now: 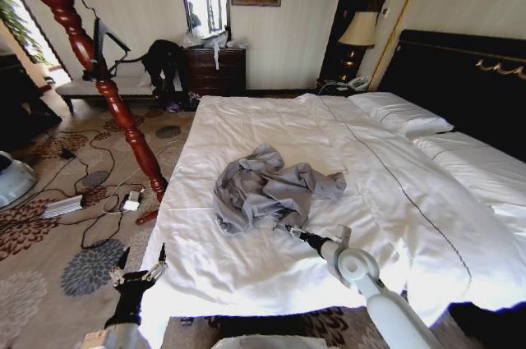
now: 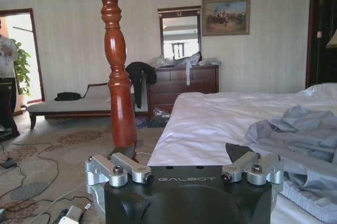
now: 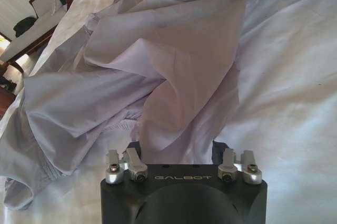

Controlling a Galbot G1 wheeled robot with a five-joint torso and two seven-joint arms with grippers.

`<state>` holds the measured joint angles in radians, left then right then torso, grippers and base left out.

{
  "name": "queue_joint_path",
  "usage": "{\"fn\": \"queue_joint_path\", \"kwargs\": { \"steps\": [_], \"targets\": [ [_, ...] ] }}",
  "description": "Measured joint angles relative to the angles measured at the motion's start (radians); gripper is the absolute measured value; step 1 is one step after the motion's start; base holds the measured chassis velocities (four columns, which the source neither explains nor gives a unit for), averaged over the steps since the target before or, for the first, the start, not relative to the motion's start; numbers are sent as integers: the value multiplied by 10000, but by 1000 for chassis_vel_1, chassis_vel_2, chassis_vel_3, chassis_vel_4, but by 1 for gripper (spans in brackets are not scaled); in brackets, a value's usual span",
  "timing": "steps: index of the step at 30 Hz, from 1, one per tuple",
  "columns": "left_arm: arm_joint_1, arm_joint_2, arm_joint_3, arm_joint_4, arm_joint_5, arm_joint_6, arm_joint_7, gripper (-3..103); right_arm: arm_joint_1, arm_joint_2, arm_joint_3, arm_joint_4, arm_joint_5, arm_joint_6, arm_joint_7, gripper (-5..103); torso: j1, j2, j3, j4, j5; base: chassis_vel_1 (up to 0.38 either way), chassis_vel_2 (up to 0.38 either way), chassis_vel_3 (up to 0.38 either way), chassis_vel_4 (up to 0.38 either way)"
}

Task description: Pick up the clothes from the bed and hang them on the clothes hanger.

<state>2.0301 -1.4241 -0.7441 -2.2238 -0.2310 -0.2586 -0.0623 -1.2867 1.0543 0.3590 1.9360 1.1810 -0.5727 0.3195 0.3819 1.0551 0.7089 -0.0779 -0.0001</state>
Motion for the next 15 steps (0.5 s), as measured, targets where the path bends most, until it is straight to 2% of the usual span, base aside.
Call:
{"fn": "queue_joint_path", "kwargs": {
  "steps": [3,5,7,8,11,12,13,14,15],
  "targets": [
    [-95,209,82,119,-174,118,-46,99,-10,-3,10,-16,6,-1,0,53,0,0,0,0,0,0,0,0,0],
    [-113,281,100,144,-228,148,-56,99,-14,-1,17,-18,6,-2,0,53,0,0,0,0,0,0,0,0,0],
    [-186,588,142,198,-563,308,-111,99,-8,40,23,-35,6,-5,0,42,0,0,0,0,0,0,0,0,0],
    [-186,588,142,198,-563,308,-111,99,-8,40,23,-35,6,-5,0,42,0,0,0,0,0,0,0,0,0],
    [-355,1327,144,226,-1380,636,-185,99,8,124,41,-42,-4,-8,0,27,0,0,0,0,-1,0,0,0,0],
    [-393,1485,146,224,-1576,709,-197,99,11,136,49,-43,-5,-10,3,27,0,0,0,0,0,0,0,0,0],
    [-484,1871,192,172,-2140,925,-270,99,13,147,64,-37,-7,-13,16,15,0,0,0,1,-1,0,0,0,0],
    [-484,1871,192,172,-2140,925,-270,99,13,147,64,-37,-7,-13,16,15,0,0,0,1,-1,0,0,0,0],
    [-552,2145,258,82,-2567,1114,-324,99,13,147,78,-26,-6,-16,36,15,0,0,0,1,-1,0,0,0,0]
  ]
}}
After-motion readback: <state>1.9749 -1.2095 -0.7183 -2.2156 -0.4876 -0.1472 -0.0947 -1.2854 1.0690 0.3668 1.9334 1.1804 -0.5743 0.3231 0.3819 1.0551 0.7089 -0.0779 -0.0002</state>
